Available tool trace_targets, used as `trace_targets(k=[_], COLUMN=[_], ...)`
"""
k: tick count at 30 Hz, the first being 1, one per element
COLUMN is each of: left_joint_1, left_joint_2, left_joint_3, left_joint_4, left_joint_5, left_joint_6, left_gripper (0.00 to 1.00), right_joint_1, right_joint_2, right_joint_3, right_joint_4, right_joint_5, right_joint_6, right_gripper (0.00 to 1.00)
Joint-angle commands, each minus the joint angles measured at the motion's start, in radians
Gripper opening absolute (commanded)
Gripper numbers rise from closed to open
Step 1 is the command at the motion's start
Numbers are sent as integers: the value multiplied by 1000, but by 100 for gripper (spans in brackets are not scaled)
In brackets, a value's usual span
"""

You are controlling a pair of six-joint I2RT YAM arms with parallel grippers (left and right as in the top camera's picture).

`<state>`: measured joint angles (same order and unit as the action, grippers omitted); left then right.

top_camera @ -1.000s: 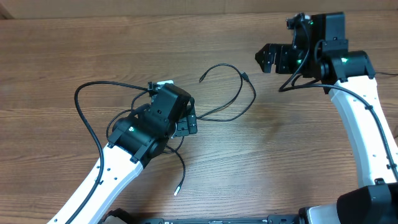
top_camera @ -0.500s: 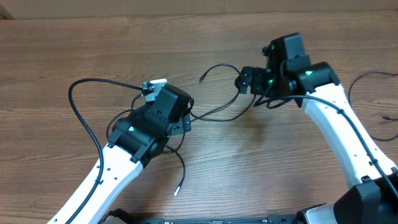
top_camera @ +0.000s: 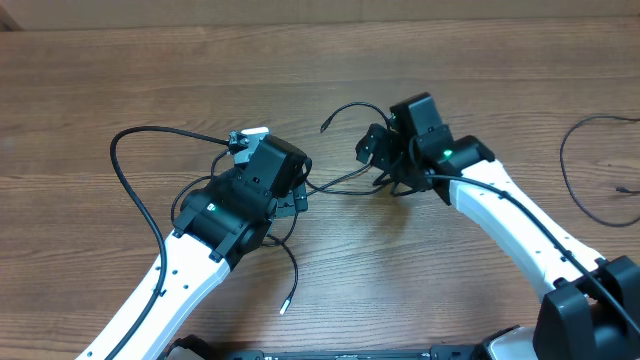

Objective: Untangle cables
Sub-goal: 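Lower the right gripper beside the left and grasp another black cable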

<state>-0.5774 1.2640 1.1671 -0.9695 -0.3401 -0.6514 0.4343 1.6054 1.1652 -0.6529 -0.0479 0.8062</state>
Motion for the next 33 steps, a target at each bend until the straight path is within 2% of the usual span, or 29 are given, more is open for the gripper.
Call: trace_targets(k=[1, 11, 13, 14, 15, 18, 24, 33], left_joint_1=[-3, -3, -3, -3, -3, -3, -3, -3], left_joint_2=[-10, -10, -10, -10, -10, -10, -10, -10], left_joint_3=[-3, -3, -3, -3, -3, -3, -3, -3], left_joint_4=[2, 1, 1, 2, 2, 5, 6, 6], left_joint_5=[25, 49, 48, 48, 48, 48, 49, 49], left_joint_6=[-10, -6, -6, -6, -6, -6, -6, -6], left_gripper=[94, 95, 95, 95, 95, 95, 95, 95], right_joint_1=[17, 103, 116, 124, 128, 134, 134, 134], right_joint_2=[14, 185, 204, 213, 215, 215, 215, 237], right_joint_3=[-15, -15, -15, -15, -15, -15, -15, -15], right_joint_4=[29, 136, 155, 177, 185, 184, 180, 175], right_joint_5=[40, 51, 59, 62, 71, 107, 145, 193], right_joint_6=[131, 259, 280, 280, 282, 294, 307, 426], right_gripper=[92, 88, 83, 74, 70, 64, 66, 66])
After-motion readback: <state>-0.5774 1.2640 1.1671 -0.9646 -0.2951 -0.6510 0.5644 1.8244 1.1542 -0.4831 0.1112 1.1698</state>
